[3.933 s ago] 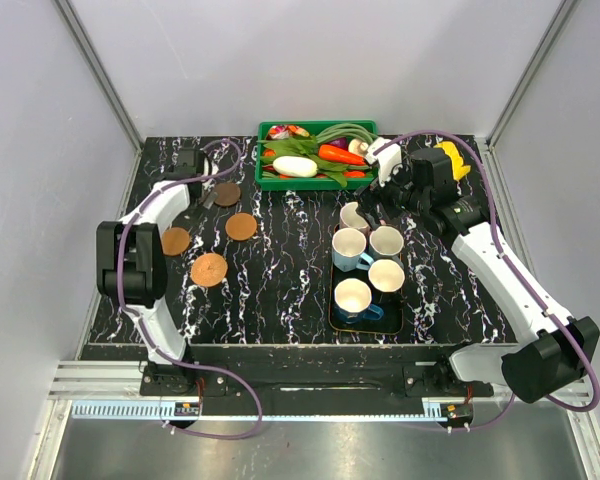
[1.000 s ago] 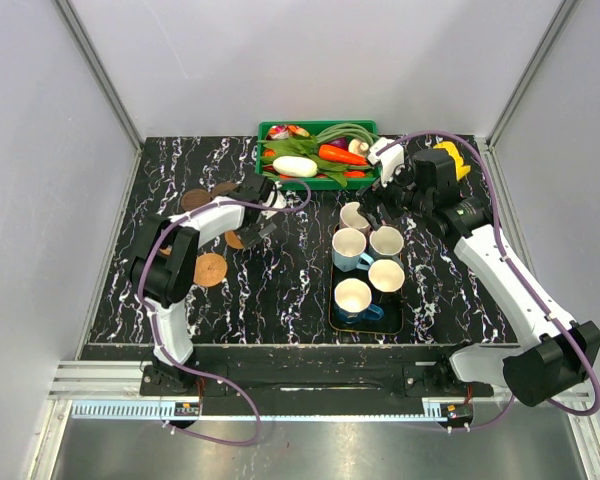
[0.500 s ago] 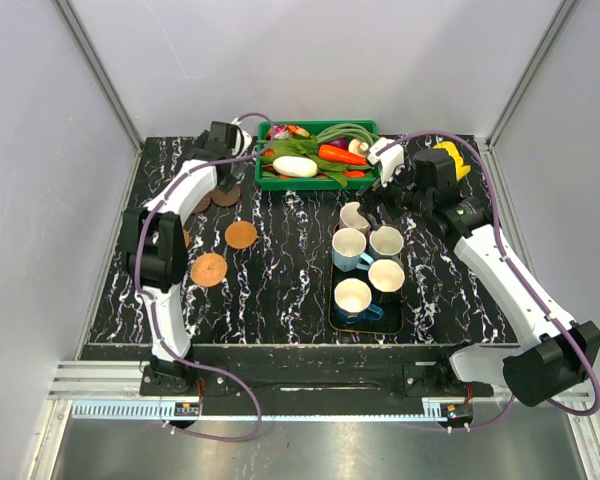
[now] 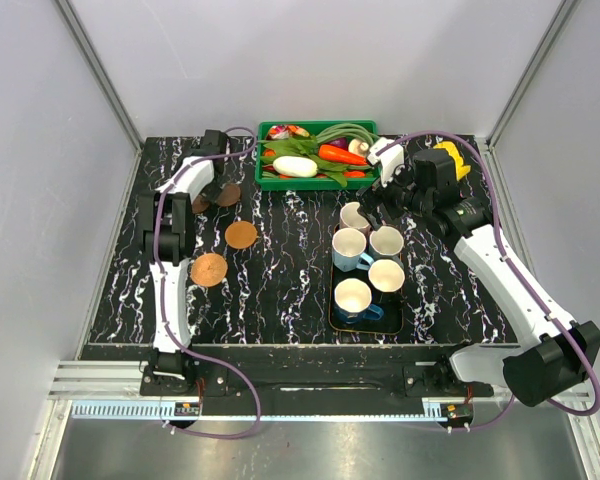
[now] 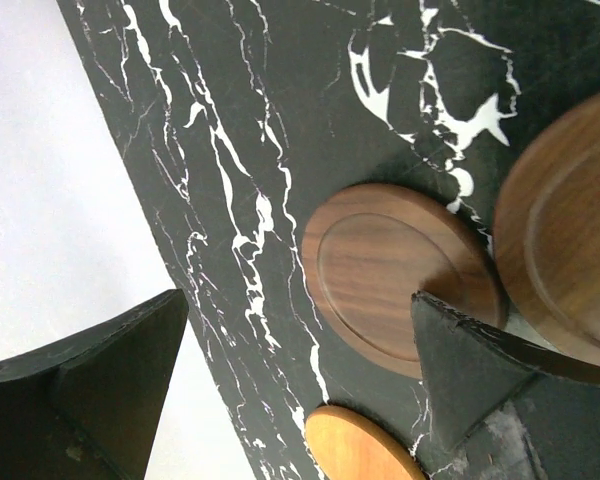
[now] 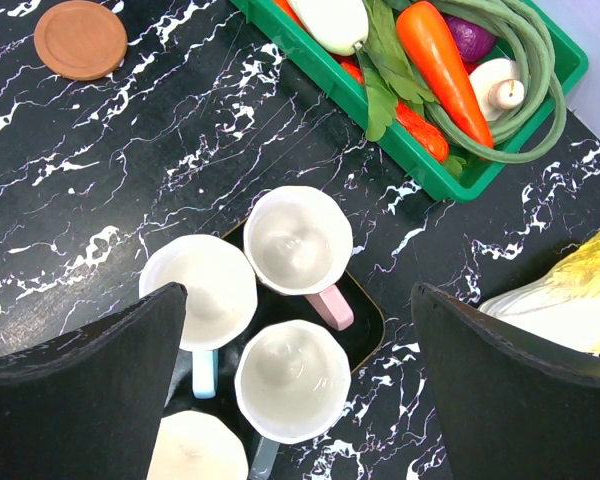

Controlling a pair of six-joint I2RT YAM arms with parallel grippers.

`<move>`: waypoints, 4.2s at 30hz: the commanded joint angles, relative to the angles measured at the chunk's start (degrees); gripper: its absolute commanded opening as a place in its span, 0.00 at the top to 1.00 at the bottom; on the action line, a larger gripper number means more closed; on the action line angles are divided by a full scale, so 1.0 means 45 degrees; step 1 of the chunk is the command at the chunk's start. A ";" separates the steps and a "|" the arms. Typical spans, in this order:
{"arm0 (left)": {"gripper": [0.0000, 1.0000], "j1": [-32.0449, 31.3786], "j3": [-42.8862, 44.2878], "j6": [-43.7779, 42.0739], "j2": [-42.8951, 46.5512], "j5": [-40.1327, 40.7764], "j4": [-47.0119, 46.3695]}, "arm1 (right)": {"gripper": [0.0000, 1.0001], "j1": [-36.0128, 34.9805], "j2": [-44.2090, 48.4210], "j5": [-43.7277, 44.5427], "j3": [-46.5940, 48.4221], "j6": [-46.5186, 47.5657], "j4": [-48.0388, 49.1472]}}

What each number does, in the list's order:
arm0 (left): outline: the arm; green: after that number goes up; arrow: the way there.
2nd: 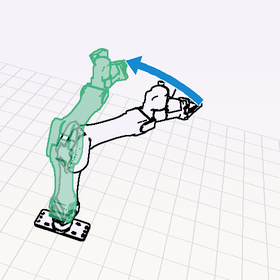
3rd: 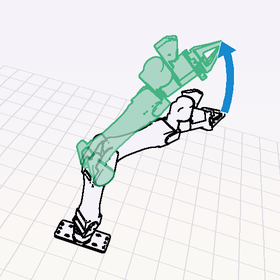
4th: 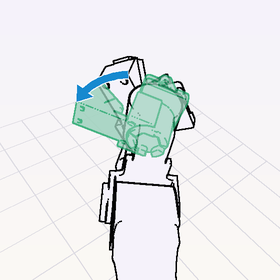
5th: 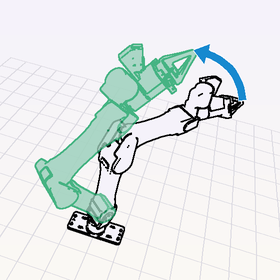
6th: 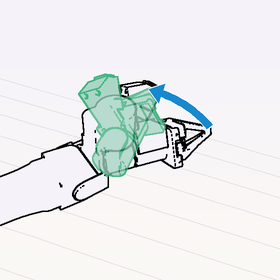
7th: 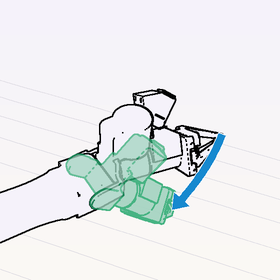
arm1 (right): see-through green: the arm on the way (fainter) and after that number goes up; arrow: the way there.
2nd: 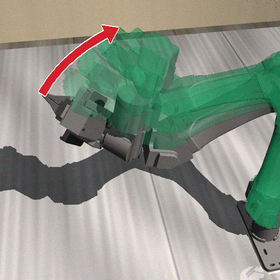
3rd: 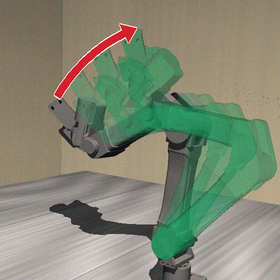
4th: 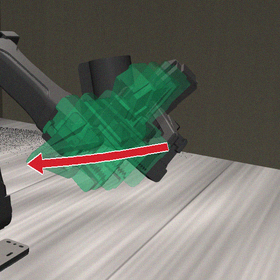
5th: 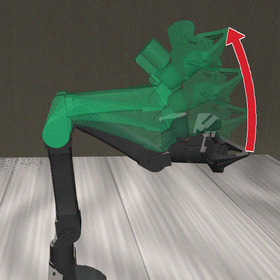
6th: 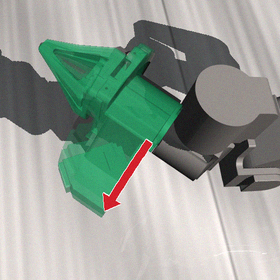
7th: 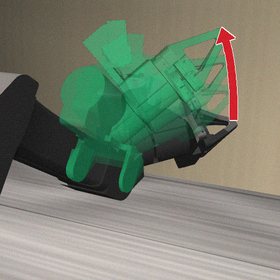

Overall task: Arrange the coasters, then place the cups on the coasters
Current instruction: Move the coaster to the center of the board.

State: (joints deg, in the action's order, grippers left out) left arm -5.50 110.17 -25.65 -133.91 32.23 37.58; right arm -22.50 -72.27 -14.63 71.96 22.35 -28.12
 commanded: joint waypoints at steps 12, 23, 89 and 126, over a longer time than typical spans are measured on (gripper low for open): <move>0.01 0.0089 0.0674 0.0269 -0.0516 0.1469 0.0203 | 0.00 0.0059 0.0142 -0.0146 -0.0094 0.0229 0.0487; 0.01 -0.0379 0.0732 0.0446 0.0419 0.2141 0.0805 | 0.00 0.0059 0.0064 -0.0225 -0.0113 0.0170 0.0545; 0.01 -0.1572 0.0323 0.2497 0.1202 -0.2064 -0.0461 | 0.00 0.0059 -0.0053 0.0010 -0.0230 0.0405 0.0565; 0.01 -0.1943 -0.0889 0.2183 0.1358 -0.2008 -0.1104 | 0.00 0.0059 -0.0151 -0.0069 -0.0230 0.0385 0.0585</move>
State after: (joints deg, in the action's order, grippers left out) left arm -14.68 107.00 -16.88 -131.50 21.34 36.03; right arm -22.48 -73.14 -14.55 71.00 23.42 -28.10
